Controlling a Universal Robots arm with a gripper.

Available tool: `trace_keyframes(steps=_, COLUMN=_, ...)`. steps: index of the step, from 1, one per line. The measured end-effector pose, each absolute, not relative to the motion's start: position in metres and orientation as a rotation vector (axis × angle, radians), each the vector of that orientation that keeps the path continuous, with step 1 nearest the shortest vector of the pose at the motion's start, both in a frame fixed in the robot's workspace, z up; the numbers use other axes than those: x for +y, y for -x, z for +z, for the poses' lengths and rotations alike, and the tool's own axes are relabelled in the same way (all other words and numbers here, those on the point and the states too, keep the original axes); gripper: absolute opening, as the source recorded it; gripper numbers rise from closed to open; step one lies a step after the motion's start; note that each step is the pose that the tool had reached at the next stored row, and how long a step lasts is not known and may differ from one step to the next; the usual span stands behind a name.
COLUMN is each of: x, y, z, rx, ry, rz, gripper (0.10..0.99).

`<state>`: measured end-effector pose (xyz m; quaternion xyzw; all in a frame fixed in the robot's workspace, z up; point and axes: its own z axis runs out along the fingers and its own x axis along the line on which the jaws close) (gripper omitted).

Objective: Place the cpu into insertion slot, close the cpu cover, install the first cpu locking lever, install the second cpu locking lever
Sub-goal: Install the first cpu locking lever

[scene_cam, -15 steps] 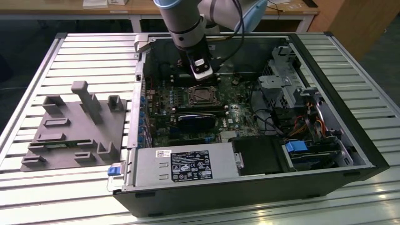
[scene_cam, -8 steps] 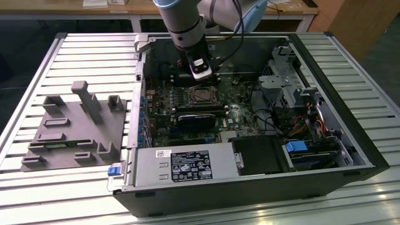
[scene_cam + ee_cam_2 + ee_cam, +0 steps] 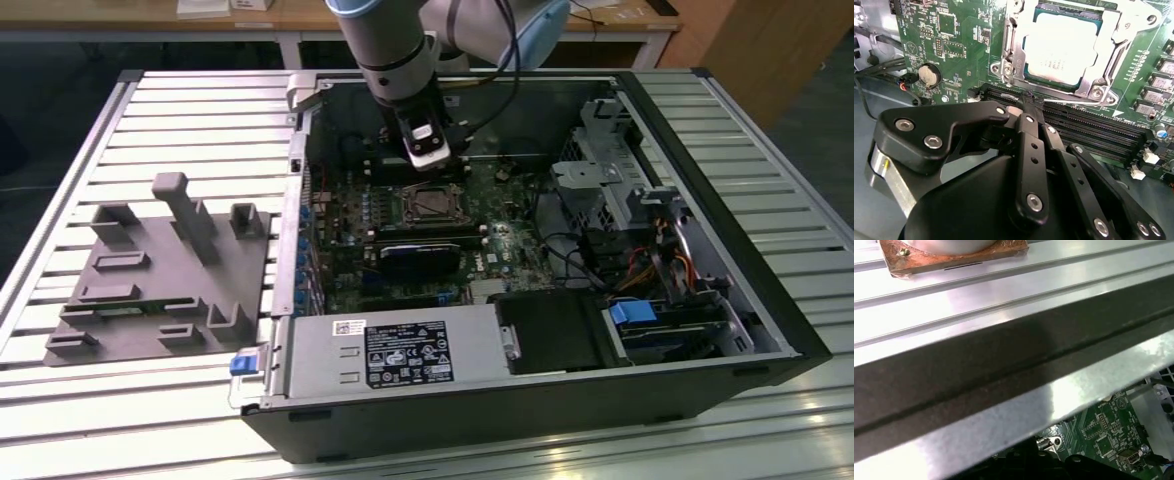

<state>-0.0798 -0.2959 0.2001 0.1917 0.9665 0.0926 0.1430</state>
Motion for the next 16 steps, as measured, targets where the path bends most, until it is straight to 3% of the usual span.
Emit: trace_keyframes(steps=16, x=-0.2951, y=0.0818, z=0.1995, rx=2.788, ry=-0.551, rz=0.271, gripper=0.102)
